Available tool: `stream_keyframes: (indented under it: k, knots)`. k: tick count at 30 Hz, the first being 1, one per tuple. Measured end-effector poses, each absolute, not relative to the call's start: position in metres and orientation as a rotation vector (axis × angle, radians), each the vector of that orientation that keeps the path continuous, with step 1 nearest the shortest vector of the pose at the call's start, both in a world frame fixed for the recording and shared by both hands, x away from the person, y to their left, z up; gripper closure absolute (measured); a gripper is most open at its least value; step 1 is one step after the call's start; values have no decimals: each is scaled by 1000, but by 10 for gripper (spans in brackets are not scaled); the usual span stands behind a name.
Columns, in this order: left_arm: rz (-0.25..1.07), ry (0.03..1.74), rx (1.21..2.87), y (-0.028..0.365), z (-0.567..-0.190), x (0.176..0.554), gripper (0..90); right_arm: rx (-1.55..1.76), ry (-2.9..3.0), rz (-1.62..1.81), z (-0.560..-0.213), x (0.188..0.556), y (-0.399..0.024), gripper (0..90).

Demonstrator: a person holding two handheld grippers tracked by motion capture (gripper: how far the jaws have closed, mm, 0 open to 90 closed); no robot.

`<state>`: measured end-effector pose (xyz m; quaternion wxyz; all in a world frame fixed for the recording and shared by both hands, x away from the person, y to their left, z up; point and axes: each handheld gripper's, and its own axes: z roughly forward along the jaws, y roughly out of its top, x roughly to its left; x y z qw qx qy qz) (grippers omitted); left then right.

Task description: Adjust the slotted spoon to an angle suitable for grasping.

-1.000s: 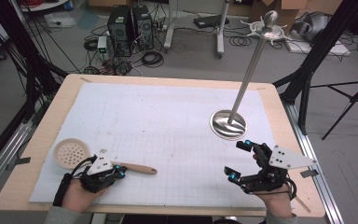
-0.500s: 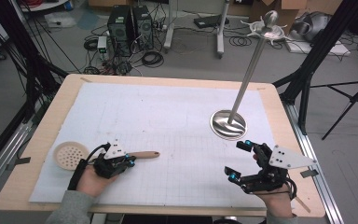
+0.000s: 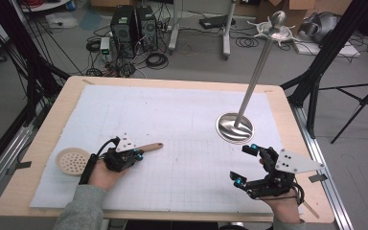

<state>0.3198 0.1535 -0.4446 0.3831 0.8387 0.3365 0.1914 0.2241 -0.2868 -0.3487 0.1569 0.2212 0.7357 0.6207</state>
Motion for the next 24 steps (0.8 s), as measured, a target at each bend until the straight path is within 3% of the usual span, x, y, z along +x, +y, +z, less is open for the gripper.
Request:
stream_keyframes:
  k: [10, 24]
  knots:
    - [505, 931, 2074, 155, -447, 332, 896, 620, 2110, 1777, -349, 225, -285, 101]
    - [544, 909, 2034, 197, -411, 306, 897, 630, 2130, 1757, -351, 223, -285, 102]
